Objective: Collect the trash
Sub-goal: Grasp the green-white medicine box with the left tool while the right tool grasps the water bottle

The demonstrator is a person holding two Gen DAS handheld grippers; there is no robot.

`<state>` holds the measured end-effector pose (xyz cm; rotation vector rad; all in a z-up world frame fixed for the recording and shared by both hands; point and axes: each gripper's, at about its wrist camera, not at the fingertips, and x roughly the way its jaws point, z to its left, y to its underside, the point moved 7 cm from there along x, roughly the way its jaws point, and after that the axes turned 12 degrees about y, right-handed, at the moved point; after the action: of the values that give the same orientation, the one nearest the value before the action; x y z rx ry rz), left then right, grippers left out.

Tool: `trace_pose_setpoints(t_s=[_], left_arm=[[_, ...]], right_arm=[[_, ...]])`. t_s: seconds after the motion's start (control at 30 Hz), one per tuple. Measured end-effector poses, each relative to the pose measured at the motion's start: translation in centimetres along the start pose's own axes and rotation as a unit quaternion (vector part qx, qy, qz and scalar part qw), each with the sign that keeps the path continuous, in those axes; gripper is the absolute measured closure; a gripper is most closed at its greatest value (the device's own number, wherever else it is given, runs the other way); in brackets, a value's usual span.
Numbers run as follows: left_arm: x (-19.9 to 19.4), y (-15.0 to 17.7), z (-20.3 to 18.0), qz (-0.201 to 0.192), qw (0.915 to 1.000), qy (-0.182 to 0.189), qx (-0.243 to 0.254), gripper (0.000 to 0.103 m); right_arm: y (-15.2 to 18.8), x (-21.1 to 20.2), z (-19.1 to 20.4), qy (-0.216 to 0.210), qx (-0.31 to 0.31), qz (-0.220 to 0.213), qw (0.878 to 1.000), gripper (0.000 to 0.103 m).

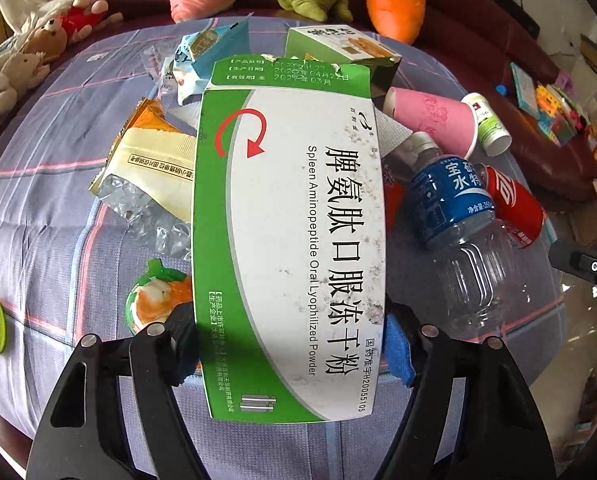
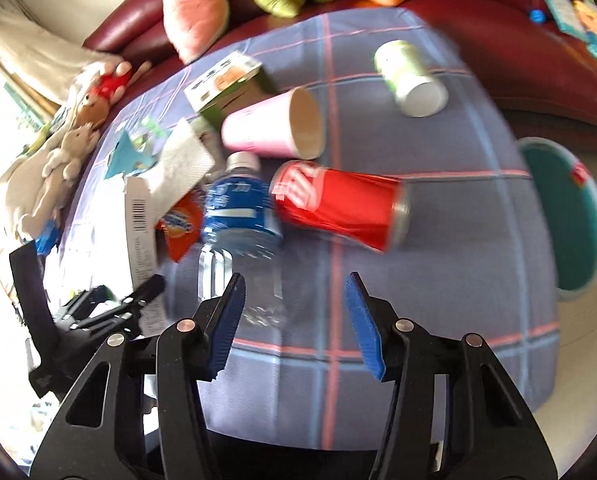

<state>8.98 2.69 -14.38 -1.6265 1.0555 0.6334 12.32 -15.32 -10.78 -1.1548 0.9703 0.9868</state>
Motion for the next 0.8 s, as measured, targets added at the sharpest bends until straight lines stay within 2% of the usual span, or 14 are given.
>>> trace_pose_setpoints(t_s=[0.1,0.17,0.33,0.43,0.57,0.63,0.8], left_arm=[[0.6,-0.1,0.6,0.002,0.9997,0.025,-0.002,0.03],[0.1,-0.3,0.6,-0.004,0.9989,0.047,0.006,0.03],[-1.2,-0.7,1.5,-0.002,0.9965,0.084,0.006,0.03],[-2.3,-0.9,2.3,-0.009,0.9958,0.091,0.0,0.03],[-3.4,-1.4,3.5,-0.018,0.9957,0.09,-0.01,0.03],[-3.7,-1.4,4.0,-0.021,0.9958,0.088,-0.016,0.03],[-4.6,-2.0,3.3,-0.029,0.9958,0.086,-0.008,0.03]], right_arm=[[-0.9,0.9,2.0,-0.006,-0.017,0.022,1.0,0.046],[-1.2,1.5,2.9,-0.005,-0.025,0.035,0.999,0.037],[-2.0,3.7,5.3,-0.001,-0.055,0.067,0.996,0.037],[-2.4,5.7,6.6,0.007,-0.073,0.079,0.994,0.032],[-2.6,8.1,7.6,0.01,-0.078,0.087,0.993,0.031],[-2.6,8.5,7.8,0.001,-0.076,0.085,0.993,0.038],[-2.7,5.6,8.0,-0.027,-0.074,0.05,0.996,0.039]])
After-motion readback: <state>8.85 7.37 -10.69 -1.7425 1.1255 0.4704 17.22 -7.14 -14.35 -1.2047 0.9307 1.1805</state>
